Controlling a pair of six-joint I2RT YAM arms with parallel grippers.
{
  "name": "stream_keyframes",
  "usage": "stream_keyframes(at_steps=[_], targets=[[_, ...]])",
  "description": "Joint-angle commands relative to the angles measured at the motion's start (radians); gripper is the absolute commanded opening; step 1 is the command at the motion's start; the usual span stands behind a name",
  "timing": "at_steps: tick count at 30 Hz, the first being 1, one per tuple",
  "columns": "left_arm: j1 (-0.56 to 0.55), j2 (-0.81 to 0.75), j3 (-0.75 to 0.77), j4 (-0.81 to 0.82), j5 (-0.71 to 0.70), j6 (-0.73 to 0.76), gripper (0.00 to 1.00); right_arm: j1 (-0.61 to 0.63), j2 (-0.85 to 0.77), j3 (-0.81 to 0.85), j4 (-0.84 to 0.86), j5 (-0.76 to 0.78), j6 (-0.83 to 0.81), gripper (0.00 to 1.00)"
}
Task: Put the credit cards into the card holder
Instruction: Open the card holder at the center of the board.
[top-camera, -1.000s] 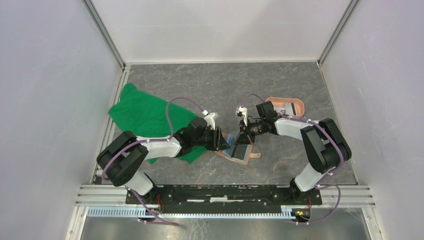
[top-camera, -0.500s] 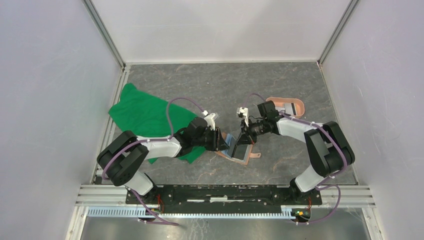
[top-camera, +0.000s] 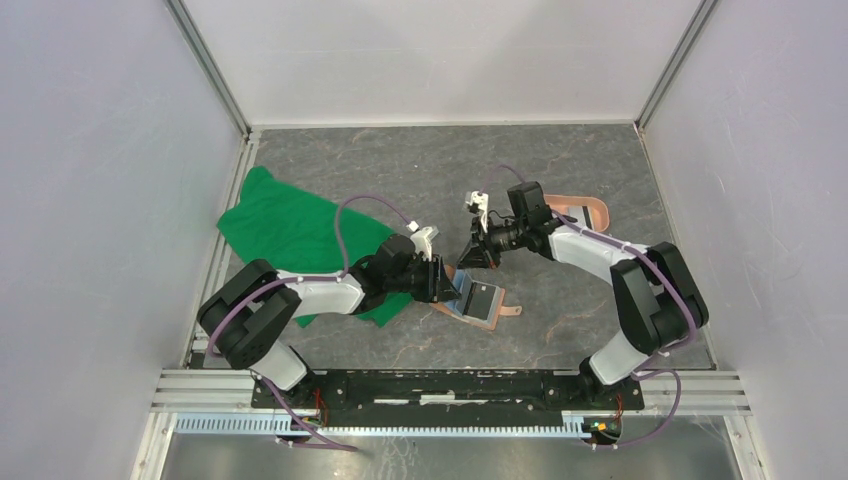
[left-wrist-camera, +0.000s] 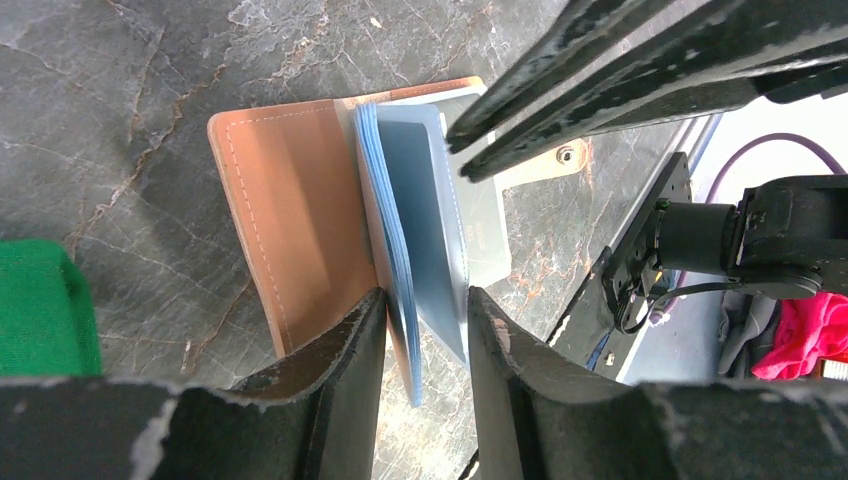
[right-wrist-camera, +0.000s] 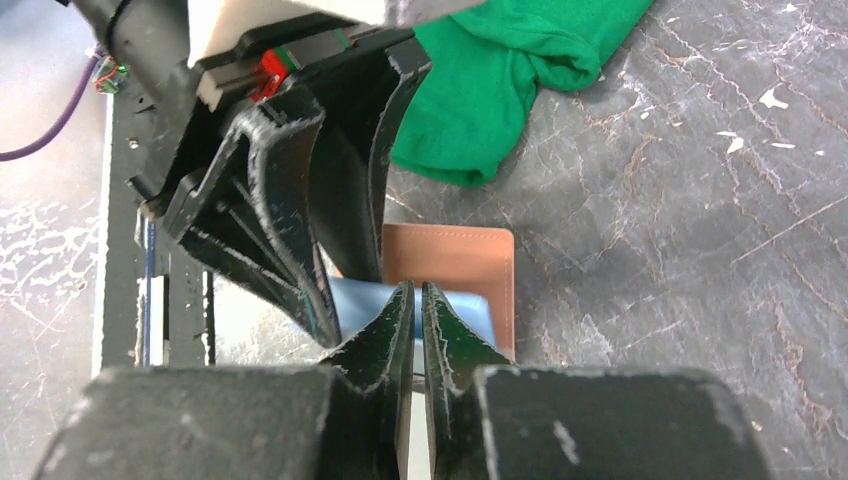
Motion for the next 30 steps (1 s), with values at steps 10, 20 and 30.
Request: stream_keyframes(at_steps=[10, 20, 30], targets=[[-0.002, -0.001, 0.007, 0.03, 0.024, 0.027, 0.47, 0.053, 0.061, 0.055, -0.183, 0.166, -0.153, 0.09], [0.004, -0.019, -0.021, 0.022, -0.014, 0.026, 0.53, 0.053, -0.024, -0.01, -0.287, 0.21, -0.267, 0.08], [0.004, 0.002, -0.028, 0.104, 0.039, 0.004, 0.55, 0.053, -0.091, -0.062, -0.432, 0.144, -0.44, 0.07]])
